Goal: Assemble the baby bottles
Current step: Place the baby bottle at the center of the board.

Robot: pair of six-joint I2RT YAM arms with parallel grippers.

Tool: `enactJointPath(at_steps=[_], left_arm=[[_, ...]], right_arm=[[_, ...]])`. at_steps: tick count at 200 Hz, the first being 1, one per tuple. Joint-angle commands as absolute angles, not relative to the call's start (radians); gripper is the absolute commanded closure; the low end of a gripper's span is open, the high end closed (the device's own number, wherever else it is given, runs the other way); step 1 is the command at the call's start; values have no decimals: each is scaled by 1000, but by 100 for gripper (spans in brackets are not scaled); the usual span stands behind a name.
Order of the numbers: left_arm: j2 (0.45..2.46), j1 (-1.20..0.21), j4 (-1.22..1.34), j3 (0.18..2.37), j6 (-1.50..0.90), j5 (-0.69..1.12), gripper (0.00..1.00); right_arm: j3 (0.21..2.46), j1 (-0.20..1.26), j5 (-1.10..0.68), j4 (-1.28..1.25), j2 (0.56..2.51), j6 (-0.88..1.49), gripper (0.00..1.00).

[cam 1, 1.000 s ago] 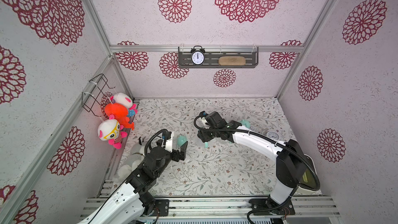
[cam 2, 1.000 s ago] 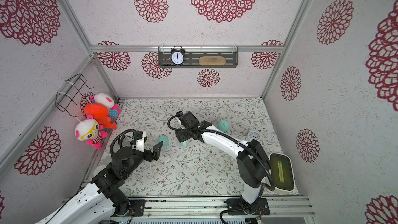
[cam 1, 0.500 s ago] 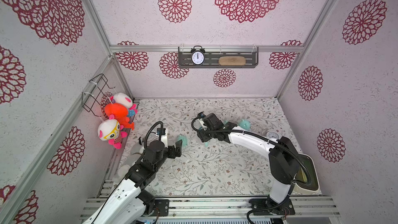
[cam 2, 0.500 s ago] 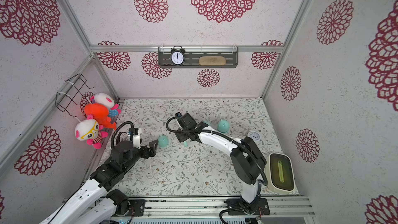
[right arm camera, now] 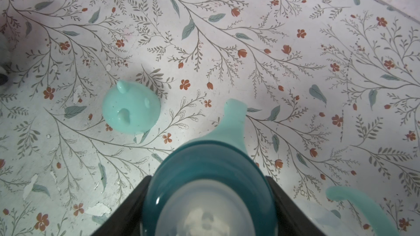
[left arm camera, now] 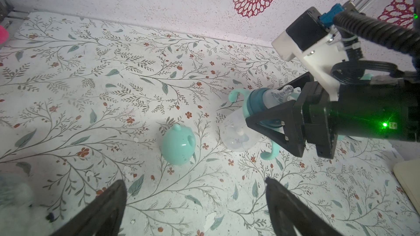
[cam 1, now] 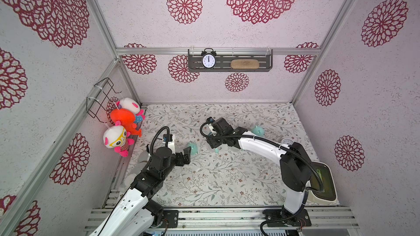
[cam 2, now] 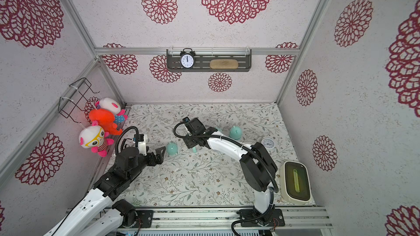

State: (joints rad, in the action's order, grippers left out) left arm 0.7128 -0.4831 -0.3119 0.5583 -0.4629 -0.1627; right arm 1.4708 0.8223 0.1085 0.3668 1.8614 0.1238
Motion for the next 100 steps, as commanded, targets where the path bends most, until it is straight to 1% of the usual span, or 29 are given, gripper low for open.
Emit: enactJointPath(at_steps=[1,47,63,85,100], left_arm=[[698,-472,-310,578,-480,-155,2],[717,-463,-313,582,-487,-150,2],[728,-458,-309,581,-495,-146,2],[733,-447,-315,586,-507,-153,2],[730,-433,-330,594,-517,-157,2]], right_arm=[[1513,827,127,414,1870,99,28],[1578,832,124,474,1867,83,14],[1603,835,135,498,1863,74,11],[1640,846,157,535,1852,55,10],[1662,868,213,556,1842,35,10]])
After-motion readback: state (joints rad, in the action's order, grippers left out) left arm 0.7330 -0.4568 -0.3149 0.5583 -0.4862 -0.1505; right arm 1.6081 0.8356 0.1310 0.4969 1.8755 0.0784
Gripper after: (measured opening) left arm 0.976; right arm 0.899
